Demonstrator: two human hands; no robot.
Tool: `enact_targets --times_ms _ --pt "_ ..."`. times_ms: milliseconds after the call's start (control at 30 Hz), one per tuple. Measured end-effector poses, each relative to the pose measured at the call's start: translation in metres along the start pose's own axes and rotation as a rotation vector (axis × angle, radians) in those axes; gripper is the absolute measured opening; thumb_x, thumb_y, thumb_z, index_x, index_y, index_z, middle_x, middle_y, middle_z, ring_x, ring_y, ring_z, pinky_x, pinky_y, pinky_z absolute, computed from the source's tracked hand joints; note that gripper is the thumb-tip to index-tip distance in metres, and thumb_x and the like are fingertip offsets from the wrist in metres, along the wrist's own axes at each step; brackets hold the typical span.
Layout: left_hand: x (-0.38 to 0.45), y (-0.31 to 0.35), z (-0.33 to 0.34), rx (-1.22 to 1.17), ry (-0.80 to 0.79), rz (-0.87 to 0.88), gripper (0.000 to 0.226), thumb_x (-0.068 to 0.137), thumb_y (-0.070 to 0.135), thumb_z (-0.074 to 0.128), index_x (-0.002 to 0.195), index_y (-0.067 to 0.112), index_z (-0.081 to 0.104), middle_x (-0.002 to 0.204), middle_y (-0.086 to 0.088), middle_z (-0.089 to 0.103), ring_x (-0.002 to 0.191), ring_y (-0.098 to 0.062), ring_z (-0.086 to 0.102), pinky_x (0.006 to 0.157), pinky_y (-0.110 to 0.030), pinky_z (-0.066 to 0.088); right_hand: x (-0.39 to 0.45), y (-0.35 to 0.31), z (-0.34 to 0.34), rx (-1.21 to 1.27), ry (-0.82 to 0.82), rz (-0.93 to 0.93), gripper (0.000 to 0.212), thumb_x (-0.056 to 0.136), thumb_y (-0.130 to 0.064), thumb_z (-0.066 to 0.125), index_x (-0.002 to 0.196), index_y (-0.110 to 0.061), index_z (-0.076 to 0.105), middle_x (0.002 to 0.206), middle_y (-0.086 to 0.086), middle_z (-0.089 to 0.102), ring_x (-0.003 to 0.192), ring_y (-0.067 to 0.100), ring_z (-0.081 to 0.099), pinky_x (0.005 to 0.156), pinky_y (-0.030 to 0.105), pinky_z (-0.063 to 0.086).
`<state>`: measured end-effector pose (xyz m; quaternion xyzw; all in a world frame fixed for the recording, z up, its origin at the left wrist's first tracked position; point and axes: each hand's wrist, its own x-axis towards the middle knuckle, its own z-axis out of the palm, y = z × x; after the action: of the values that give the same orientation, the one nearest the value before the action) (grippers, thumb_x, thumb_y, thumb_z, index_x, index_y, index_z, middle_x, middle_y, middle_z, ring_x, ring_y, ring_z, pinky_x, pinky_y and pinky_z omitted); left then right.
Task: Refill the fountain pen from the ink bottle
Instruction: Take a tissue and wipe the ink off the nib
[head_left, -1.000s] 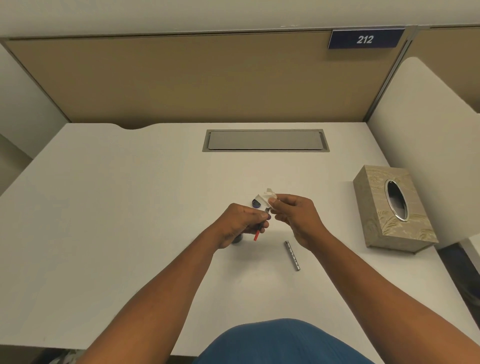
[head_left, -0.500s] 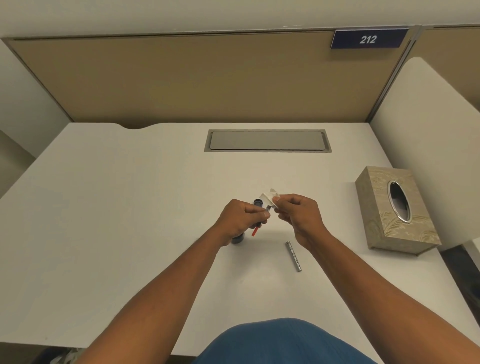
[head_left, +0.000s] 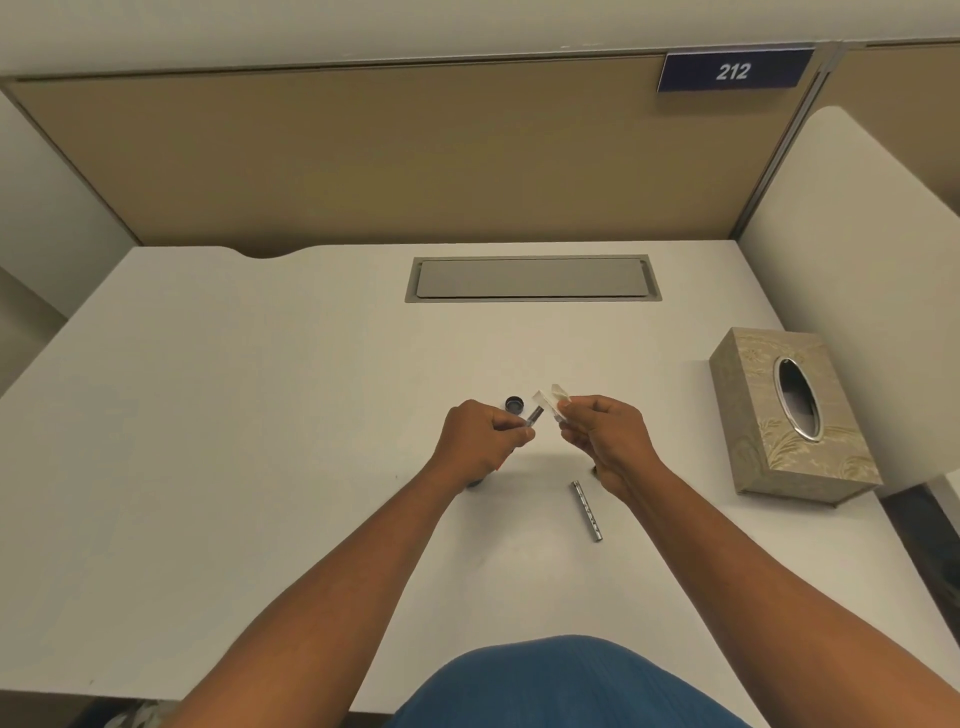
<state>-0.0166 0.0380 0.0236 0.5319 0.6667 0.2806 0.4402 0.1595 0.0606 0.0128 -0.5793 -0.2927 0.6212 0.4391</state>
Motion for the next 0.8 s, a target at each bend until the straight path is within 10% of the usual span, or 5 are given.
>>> enact_targets --times_ms 400,800 --pt "-0.002 -0.003 0.005 -0.067 0.004 0.002 0.009 0.083 0.026 0.078 0.085 0.018 0.082 0.082 -0.009 0.078 0.068 -0.015 0.066 0.068 -0.025 0.051 0.005 0.007 -0.005 -0.093 0.075 -0.077 0.01 0.085 -0.012 0.074 0.081 -0.002 0.074 0.08 0.011 0.071 0.072 0.021 0.066 0.077 0.031 0.059" --pt "0.0 -0.003 -0.001 0.009 -0.032 -0.012 0.015 0.083 0.031 0.076 0.077 0.018 0.082 0.075 -0.004 0.077 0.064 -0.014 0.063 0.061 -0.025 0.048 -0.004 -0.003 -0.008 0.388 -0.192 0.202 0.026 0.09 0.013 0.044 0.1 0.007 0.067 0.094 0.018 0.068 0.078 0.022 0.069 0.067 0.023 0.059"
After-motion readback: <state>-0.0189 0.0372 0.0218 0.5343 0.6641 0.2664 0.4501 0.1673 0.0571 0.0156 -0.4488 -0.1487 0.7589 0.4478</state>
